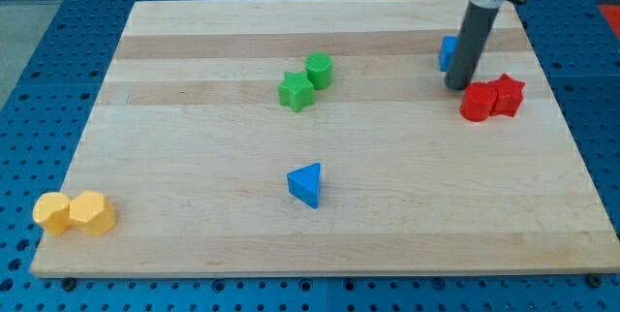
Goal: Move the cube to the top right side of the board
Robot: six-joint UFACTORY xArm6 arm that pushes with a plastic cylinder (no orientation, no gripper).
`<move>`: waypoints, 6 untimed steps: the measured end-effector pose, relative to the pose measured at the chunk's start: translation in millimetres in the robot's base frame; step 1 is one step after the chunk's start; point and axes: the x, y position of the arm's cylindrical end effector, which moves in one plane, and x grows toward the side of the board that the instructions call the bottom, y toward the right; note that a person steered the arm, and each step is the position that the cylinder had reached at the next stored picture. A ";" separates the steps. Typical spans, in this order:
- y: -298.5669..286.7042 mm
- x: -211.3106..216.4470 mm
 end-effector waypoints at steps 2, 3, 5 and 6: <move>32.0 -78.3; 30.2 -101.0; 29.8 -108.8; 16.9 -83.9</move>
